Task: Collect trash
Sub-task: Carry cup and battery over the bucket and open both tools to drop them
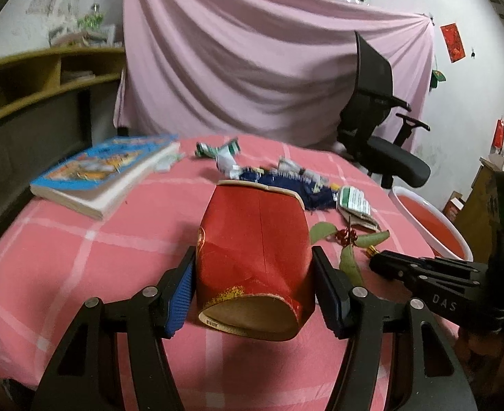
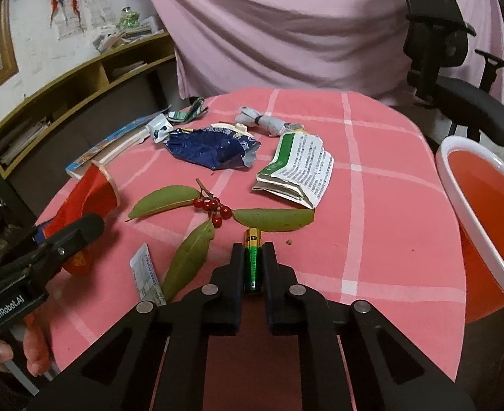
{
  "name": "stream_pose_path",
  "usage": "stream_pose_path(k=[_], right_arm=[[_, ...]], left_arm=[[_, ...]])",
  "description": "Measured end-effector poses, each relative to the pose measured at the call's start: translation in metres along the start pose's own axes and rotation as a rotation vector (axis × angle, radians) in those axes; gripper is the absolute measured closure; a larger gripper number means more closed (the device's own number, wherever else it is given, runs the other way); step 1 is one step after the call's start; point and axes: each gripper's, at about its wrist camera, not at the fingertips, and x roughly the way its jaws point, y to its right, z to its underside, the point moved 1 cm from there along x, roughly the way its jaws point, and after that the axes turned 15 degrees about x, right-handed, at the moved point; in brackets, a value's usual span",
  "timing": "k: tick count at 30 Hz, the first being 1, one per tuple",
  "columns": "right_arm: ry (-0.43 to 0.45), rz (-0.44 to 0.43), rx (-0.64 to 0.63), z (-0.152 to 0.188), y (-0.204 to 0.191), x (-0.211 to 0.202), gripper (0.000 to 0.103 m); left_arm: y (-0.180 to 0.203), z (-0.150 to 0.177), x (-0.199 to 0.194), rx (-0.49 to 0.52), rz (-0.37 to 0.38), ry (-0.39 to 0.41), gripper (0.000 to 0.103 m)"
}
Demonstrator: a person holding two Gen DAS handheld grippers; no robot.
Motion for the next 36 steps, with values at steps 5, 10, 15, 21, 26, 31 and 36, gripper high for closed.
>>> stream_pose_path(k=[5, 10, 15, 21, 26, 31, 36], right_arm=[[0.128, -0.041, -0.008, 0.003, 0.000, -0.024, 0.095], [0.274, -0.075, 0.033, -0.004, 0.017, -0.054, 0.095], [0.518, -0.042, 0.066, -0.014, 0.052, -0.106, 0.095], [0.679, 0.066, 0.102, -0.023, 0.102, -0.137, 0.095], [0.673, 0.114, 0.231, -0.030, 0.152, -0.138, 0.095], [0.624, 0.160, 0.348, -0.035, 0.198, -0.135, 0.095], [0.550, 0.175, 0.453, -0.030, 0.236, -0.126, 0.095]], left_arm=[[0.009, -0.006, -0.011, 0.013, -0.015, 0.085, 0.046], [0.029, -0.033, -0.021, 0.051, -0.019, 0.202, 0.046], [0.065, -0.068, -0.017, 0.090, 0.039, 0.276, 0.046], [0.121, -0.102, 0.010, 0.151, 0.147, 0.261, 0.046], [0.171, -0.126, 0.042, 0.198, 0.248, 0.197, 0.046], [0.217, -0.143, 0.083, 0.232, 0.333, 0.086, 0.046], [0.251, -0.153, 0.118, 0.231, 0.391, -0.034, 0.046]])
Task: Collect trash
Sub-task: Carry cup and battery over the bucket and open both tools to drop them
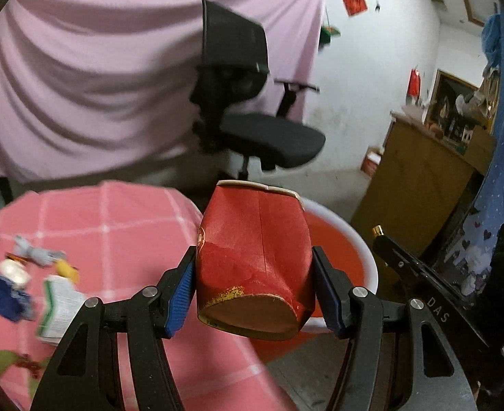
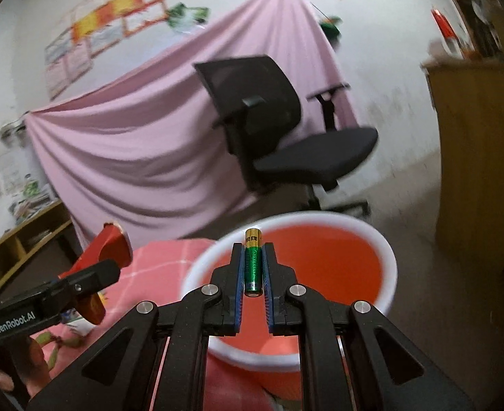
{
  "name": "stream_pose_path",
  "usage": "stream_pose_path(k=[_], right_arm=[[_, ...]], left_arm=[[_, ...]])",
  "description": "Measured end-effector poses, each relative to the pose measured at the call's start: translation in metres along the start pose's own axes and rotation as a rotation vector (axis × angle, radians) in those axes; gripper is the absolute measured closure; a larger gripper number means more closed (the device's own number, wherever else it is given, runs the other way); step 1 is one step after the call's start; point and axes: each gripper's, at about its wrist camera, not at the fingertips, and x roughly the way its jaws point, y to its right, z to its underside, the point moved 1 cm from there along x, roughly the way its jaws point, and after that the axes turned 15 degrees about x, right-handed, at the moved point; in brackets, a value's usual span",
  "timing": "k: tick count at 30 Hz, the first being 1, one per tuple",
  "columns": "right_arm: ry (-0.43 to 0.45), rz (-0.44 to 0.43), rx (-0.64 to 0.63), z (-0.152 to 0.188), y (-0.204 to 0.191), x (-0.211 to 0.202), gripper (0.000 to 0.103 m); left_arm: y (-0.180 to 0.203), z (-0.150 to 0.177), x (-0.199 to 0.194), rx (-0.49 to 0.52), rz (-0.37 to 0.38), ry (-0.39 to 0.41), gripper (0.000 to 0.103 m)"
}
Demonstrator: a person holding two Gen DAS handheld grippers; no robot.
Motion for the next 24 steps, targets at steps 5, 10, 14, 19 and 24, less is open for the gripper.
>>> stream_pose_path(k=[5, 10, 14, 19, 24], right_arm=[[-0.045, 0.034, 0.035, 0.004, 0.022, 0.001, 0.095], [-0.089, 0.053, 0.089, 0.003, 0.039, 0.003, 0.094], [-0.126, 0.073, 0.109, 0.005, 0.048, 0.005, 0.094], [-0.147, 0.076, 0.144, 0.005, 0.054, 0.006, 0.091], [-0.142, 0.058, 0.136, 0.003, 0.050, 0.005, 0.071]], left_arm=[[0.012, 0.000, 0.030, -0.007, 0.033, -0.098, 0.046], [0.018, 0.005, 0.055, -0.034, 0.063, -0.179, 0.045], [0.019, 0.006, 0.062, -0.053, 0.061, -0.207, 0.045], [0.015, 0.010, 0.058, -0.075, 0.044, -0.212, 0.044], [0.008, 0.010, 0.043, -0.094, 0.028, -0.174, 0.042]])
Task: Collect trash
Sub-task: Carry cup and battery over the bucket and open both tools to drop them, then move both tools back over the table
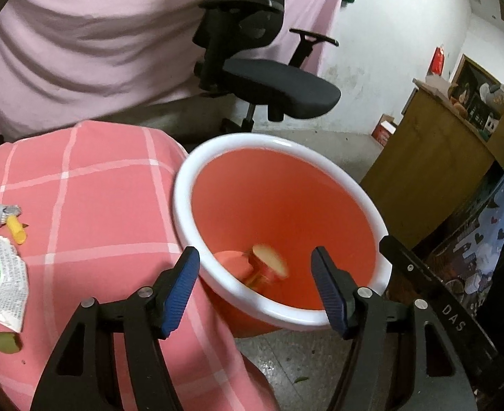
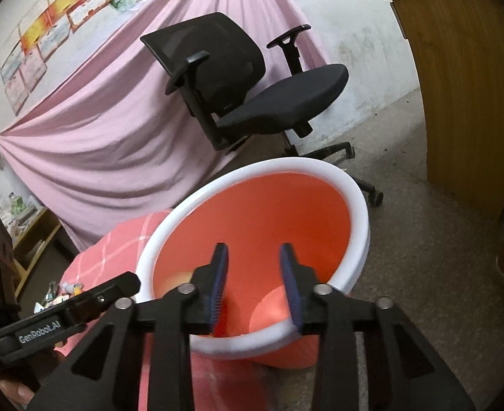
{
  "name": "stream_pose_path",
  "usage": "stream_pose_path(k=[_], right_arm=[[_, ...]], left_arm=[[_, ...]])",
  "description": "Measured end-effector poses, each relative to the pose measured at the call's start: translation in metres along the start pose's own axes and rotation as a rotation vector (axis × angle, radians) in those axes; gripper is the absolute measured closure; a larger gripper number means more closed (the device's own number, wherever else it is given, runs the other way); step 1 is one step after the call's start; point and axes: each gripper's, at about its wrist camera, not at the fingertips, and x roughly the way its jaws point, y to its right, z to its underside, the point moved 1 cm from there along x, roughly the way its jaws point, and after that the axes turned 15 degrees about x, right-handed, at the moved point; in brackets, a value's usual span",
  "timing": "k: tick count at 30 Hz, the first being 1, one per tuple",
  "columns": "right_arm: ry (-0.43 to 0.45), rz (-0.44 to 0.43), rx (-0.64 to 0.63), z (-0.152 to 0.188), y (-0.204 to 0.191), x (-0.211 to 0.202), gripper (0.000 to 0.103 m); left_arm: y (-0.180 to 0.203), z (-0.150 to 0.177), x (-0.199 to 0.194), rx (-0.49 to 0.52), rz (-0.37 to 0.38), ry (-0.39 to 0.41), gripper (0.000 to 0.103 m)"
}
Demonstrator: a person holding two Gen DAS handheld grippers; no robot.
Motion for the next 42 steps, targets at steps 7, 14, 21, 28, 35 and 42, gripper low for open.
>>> stream_pose_path(k=[7, 14, 21, 28, 35, 42], right_arm=[[0.083, -0.058, -0.098, 0.004, -0.028, -0.015, 0.056], [0.189, -0.148, -0.166, 0.011, -0.064, -0.032, 0.024], [0.289, -0.264, -0.246, 0.027, -0.102, -0.052, 0.000], [0.335, -0.341, -0.305, 0.047, -0.133, -0.066, 0.000], [0.350, -0.407, -0.358, 0.070, -0.163, -0.077, 0.000], [0.326, -0.429, -0.435, 0.098, -0.189, -0.078, 0.000]], left_arm=[[-0.014, 0.011, -0.045, 0.001, -0.090, 0.147, 0.029], [-0.032, 0.036, -0.104, 0.015, -0.214, 0.325, 0.006], [-0.052, 0.067, -0.161, -0.001, -0.338, 0.463, 0.002], [-0.072, 0.099, -0.200, -0.010, -0.458, 0.546, 0.002], [-0.093, 0.133, -0.227, -0.015, -0.549, 0.575, 0.002], [-0.111, 0.169, -0.245, -0.009, -0.596, 0.560, 0.002]])
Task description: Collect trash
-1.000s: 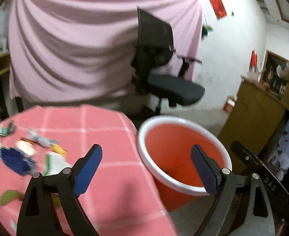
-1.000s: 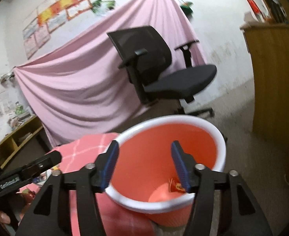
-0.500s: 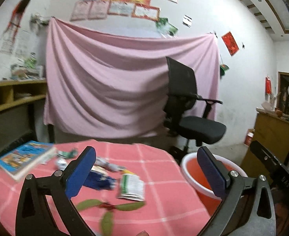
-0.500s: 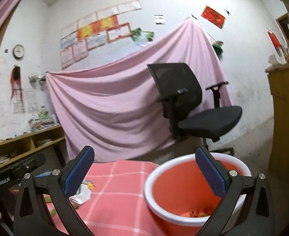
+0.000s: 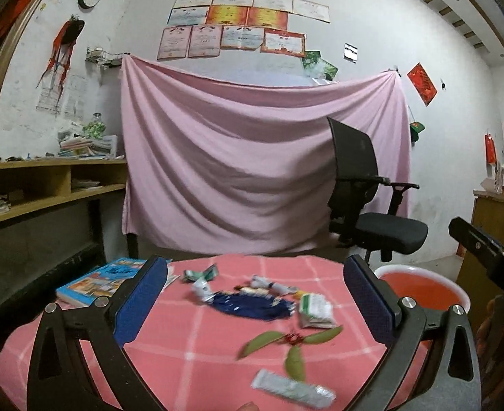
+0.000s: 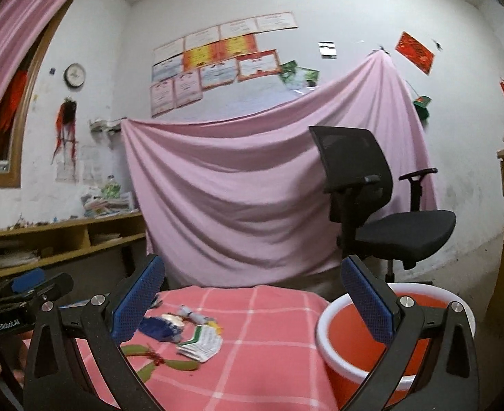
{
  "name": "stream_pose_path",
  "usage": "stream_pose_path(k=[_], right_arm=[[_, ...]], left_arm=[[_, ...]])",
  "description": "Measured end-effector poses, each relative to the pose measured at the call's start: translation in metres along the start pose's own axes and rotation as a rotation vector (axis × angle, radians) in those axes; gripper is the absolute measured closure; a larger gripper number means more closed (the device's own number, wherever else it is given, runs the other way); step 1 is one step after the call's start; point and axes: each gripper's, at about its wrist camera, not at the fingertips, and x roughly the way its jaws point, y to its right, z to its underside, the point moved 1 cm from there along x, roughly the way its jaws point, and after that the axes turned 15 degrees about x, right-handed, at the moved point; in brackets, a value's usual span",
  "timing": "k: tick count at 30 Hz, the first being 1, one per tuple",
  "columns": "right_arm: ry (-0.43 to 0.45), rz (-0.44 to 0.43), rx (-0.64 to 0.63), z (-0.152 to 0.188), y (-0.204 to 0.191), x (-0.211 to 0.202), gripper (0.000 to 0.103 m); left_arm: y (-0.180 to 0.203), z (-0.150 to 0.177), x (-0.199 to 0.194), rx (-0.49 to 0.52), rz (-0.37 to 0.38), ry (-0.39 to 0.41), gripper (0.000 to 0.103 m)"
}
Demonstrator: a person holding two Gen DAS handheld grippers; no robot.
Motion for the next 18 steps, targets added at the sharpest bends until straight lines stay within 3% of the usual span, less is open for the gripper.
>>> stream_pose_path(k=[9, 18], right_arm=[[-0.113, 0.028, -0.066, 0.025, -0.023, 0.014, 0.000], [-0.323, 0.123, -0.077, 0.046, -0.015, 0.041, 0.000]], left_arm=[[-0.024, 0.033, 0.001, -0.049, 0.036, -0.107, 0.002], [-0.018, 0.052, 0.017, -0.057, 0.122, -0.300, 0.003]])
